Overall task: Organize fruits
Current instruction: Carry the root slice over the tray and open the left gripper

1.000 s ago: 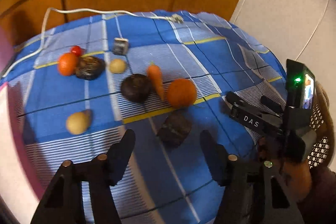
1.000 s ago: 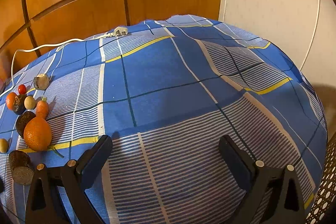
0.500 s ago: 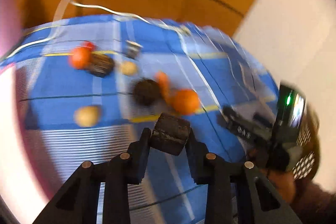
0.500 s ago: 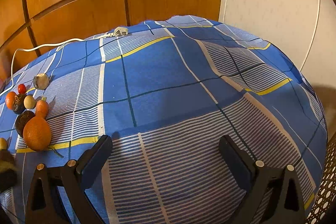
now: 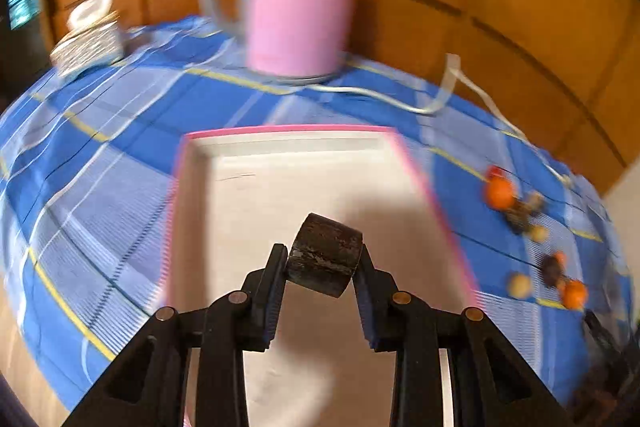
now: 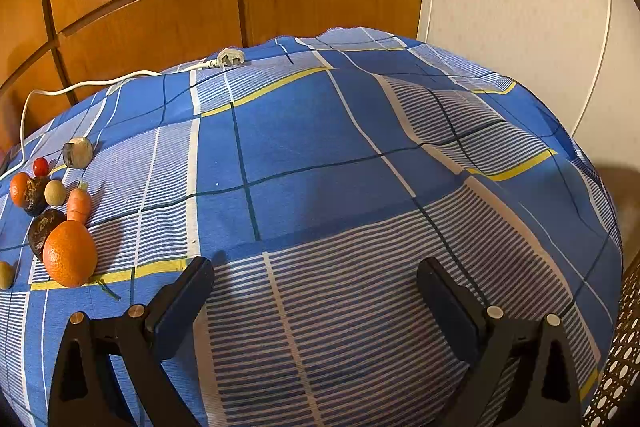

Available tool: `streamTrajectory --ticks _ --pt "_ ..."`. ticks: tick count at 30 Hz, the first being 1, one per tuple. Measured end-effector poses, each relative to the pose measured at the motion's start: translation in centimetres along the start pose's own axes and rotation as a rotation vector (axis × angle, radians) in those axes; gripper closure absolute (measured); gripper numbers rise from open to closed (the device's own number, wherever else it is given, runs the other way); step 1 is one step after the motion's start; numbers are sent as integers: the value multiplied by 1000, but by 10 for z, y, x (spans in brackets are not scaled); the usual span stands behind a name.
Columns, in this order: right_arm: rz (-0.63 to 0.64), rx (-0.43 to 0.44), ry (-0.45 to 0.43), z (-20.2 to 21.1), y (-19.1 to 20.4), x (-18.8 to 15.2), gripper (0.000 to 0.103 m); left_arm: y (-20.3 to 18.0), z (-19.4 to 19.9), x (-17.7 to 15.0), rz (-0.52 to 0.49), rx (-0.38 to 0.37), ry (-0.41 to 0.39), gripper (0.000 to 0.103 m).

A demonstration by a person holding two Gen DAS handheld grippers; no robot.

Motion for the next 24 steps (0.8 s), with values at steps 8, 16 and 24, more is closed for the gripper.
streamTrajectory --ticks 8,16,24 --pt "2 -6 12 -2 1 0 0 20 -16 1 36 40 3 70" --pt "4 -8 10 -2 0 -1 0 17 0 5 66 76 -44 44" --pt "9 -12 13 -3 1 -1 0 13 38 -23 115 108 -65 44"
Point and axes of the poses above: each gripper's, at about its wrist camera, not at the fingertips, and z roughly against the way its jaws point, y to its left, x to its top, the point moved 8 cm from there along -z, roughly the way its jaws point, and after that the axes turned 5 degrees about -z, right-handed, at the moved point
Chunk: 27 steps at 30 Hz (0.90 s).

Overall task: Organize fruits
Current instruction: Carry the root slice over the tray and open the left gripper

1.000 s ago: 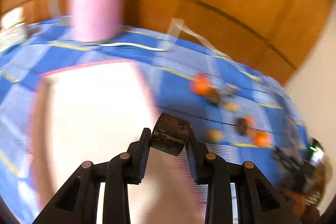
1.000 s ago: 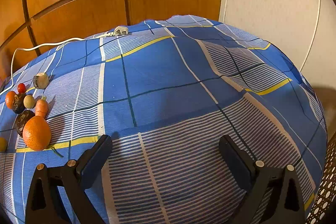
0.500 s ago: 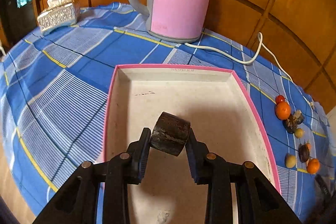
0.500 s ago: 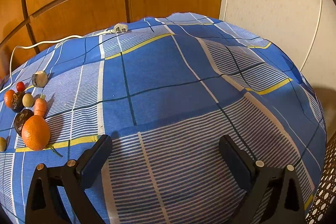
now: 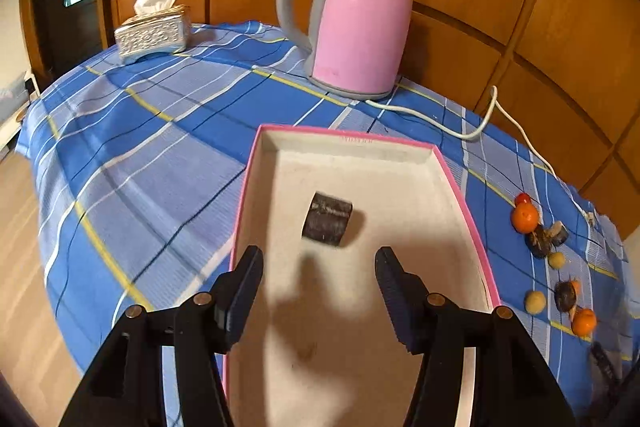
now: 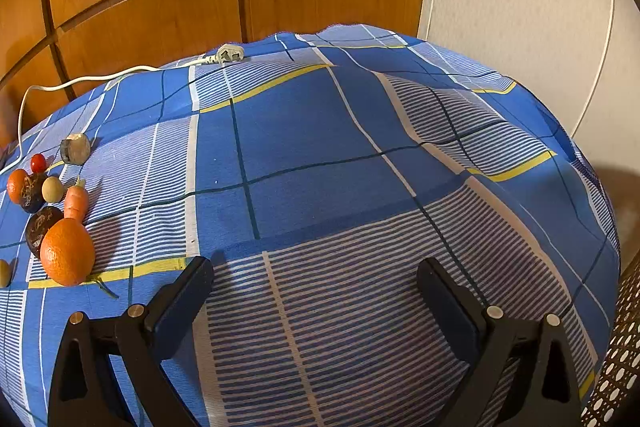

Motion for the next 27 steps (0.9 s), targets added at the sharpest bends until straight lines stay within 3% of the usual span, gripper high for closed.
streamTrajectory --ticks 9,15,19,20,22,27 --pt "4 -4 16 -1 0 1 0 2 28 -42 -2 25 -7 37" --pt "1 -1 19 -1 0 1 0 6 42 -58 34 55 -42 18" --pt "-1 1 56 -2 1 2 2 6 42 -64 29 72 -43 17" --pt "-6 1 80 -2 2 3 5 7 42 -66 33 74 -41 17" --pt "1 18 100 1 8 8 34 9 40 -68 41 80 -40 17" --pt "28 203 113 19 50 28 52 9 37 -73 42 78 -26 17"
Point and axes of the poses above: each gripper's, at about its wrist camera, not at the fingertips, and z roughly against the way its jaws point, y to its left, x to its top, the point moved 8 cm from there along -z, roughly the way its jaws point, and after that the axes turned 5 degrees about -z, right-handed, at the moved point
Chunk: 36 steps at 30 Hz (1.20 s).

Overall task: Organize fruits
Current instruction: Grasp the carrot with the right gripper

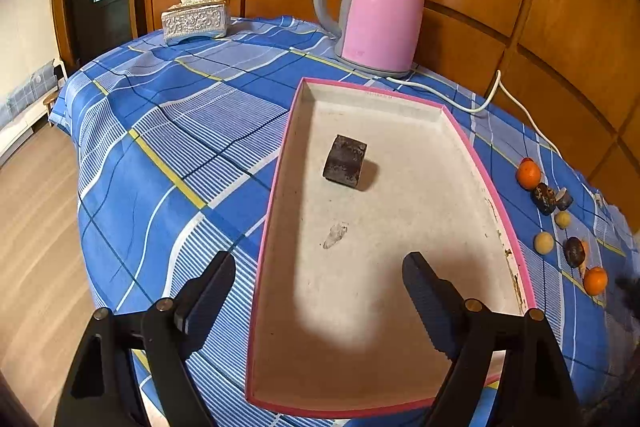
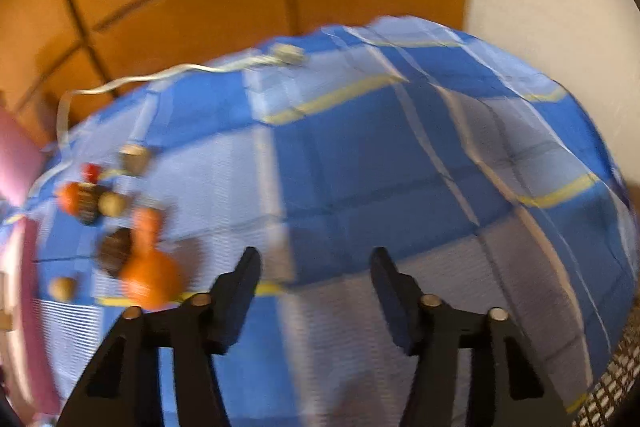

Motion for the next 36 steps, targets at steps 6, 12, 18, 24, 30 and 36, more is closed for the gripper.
streamTrajectory --ticks 6,12,18,24,30,36 --pt "93 181 67 -8 75 16 54 0 1 0 5 -12 -1 17" --pt "127 158 207 -54 107 11 62 2 1 1 17 -19 0 15" --pt "211 181 250 -68 127 3 80 4 -2 -2 25 -13 10 15" --pt "220 189 187 -56 126 12 80 6 0 -1 32 -10 4 15" --pt "234 287 65 -3 142 31 80 4 1 -3 27 -16 7 13" --pt "353 469 127 28 197 -9 80 4 2 -3 25 -20 9 13"
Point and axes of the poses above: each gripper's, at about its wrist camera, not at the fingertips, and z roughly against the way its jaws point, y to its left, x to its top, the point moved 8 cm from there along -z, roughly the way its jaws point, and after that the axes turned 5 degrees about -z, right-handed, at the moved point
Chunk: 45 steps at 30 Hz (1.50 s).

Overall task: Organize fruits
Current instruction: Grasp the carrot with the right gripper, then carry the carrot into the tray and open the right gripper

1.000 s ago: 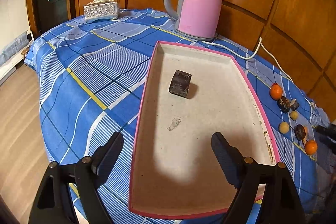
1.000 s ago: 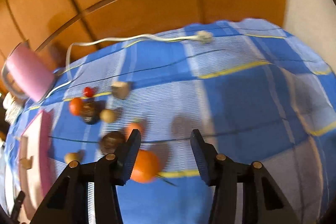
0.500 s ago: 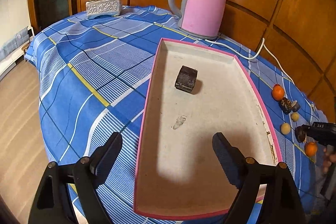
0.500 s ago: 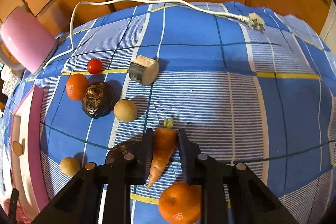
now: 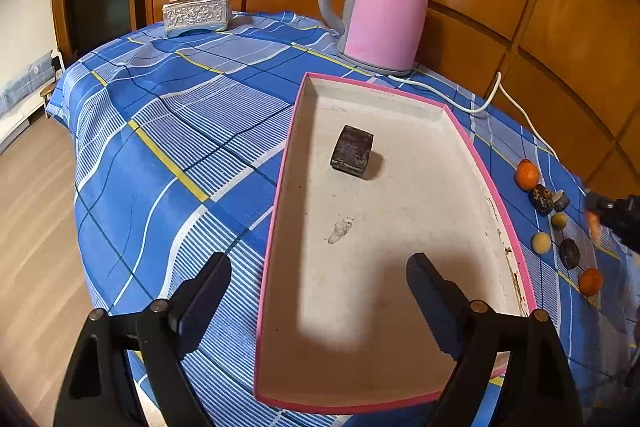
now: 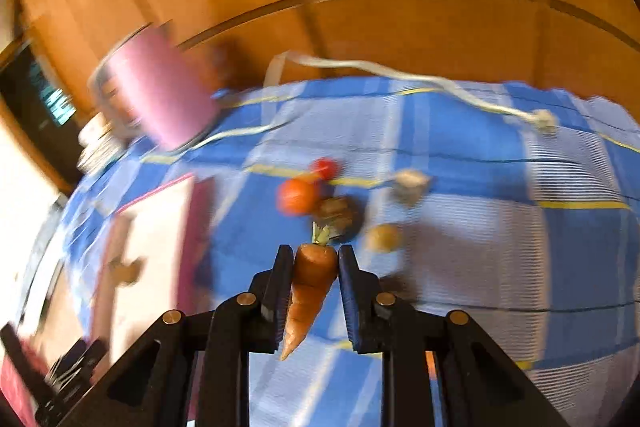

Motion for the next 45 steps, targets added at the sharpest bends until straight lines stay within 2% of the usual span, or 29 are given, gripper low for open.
streamTrajectory --ticks 8,12,16,22,24,26,27,30,38,45 --pt "155 174 160 -45 107 -42 80 4 0 -2 12 -4 4 13" --pt "207 202 199 -59 137 -53 80 5 1 -3 13 -8 2 13" --pt "203 222 219 -68 150 -57 80 6 -1 -3 18 -10 6 12" --pt "212 215 220 -75 159 -60 80 6 -1 -4 18 -11 10 12" --pt "219 186 204 -81 162 -57 80 5 -1 -4 13 -10 10 12" --pt "214 150 174 -88 162 -48 73 5 0 -4 9 -9 9 12" --pt "209 147 167 -89 162 -45 65 6 0 -4 10 -7 8 12" --pt "210 135 146 -87 160 -40 65 9 0 -4 23 -4 7 12" --pt "217 88 88 -58 133 -48 64 6 1 -3 20 -7 8 12" --pt "199 -16 4 -32 91 -49 64 1 3 -4 8 -8 7 11"
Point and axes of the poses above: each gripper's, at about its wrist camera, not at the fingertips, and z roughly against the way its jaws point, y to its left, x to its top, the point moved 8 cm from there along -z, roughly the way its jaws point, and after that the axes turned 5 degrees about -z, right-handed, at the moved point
